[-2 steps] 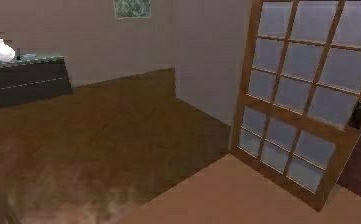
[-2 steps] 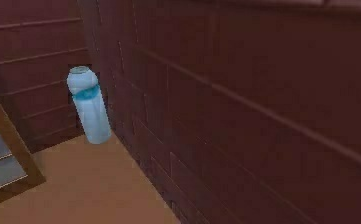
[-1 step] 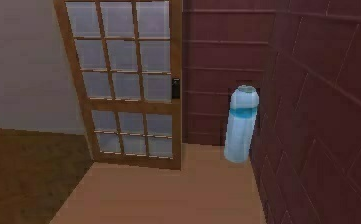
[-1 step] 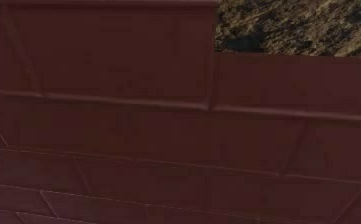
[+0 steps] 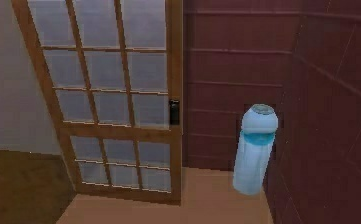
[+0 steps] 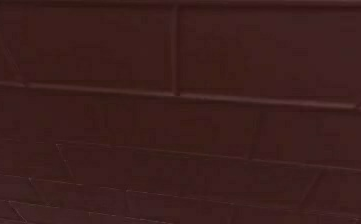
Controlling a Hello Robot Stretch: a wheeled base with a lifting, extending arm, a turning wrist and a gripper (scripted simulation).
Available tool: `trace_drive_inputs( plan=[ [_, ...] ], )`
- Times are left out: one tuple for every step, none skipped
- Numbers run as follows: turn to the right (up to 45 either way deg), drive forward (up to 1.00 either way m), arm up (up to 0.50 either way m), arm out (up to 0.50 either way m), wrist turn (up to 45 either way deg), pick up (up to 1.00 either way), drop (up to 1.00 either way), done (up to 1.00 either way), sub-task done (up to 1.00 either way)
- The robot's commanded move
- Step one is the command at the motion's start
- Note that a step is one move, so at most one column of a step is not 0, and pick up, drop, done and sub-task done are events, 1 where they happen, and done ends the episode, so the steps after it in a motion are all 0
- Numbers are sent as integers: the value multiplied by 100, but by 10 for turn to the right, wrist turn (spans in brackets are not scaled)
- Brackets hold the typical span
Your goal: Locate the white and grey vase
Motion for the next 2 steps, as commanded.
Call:
trace_drive_inputs(
  plan=[
    [-450, 0, 0, 0, 0, 0, 0, 0, 0],
    [-420, 0, 0, 0, 0, 0, 0, 0, 0]
  ],
)
